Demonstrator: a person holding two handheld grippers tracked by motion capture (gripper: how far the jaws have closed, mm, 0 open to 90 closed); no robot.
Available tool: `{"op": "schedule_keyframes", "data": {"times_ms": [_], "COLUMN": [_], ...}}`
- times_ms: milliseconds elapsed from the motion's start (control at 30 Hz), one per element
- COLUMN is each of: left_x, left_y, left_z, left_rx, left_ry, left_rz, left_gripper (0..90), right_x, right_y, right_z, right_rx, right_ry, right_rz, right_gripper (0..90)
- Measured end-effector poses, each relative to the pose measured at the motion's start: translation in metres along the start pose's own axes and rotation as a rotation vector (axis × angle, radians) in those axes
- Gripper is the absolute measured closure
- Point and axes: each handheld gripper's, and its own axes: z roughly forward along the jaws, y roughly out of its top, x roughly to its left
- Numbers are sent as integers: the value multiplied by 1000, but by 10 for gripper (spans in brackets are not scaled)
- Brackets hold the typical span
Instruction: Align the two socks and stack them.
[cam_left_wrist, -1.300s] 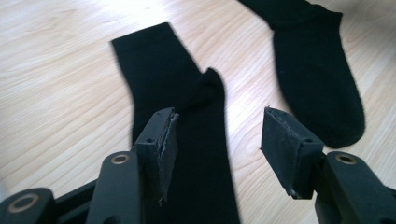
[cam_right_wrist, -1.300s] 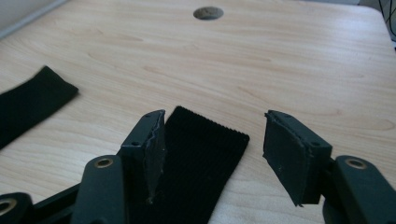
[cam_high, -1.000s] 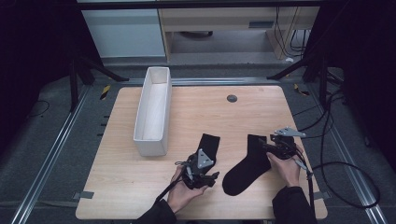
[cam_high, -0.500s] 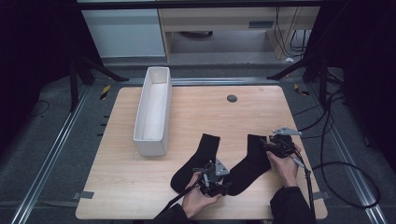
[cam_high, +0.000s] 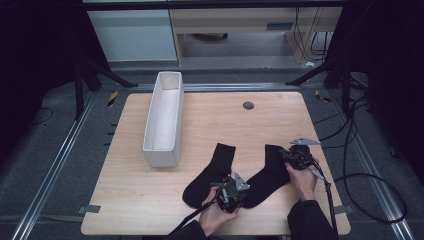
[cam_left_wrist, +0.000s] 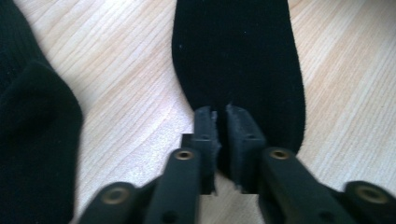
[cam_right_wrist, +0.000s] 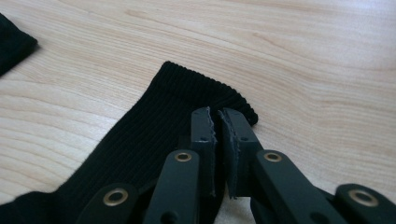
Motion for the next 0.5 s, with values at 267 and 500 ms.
{"op": "schedule_keyframes", "data": {"times_ms": [267,500], "left_x": [4,13], "left_y": [-1,0], "left_z": [-14,-53], "left_rx": [-37,-97], "left_ry": [-28,-53], "left_rz": [4,14], "left_gripper": [861,862], "right_x": [5,21], "right_y": [7,20], "right_z": [-20,-52], "right_rx": [-79,-183], "right_ry": [26,77], "right_rz": [5,-15], "right_gripper": [850,849]}}
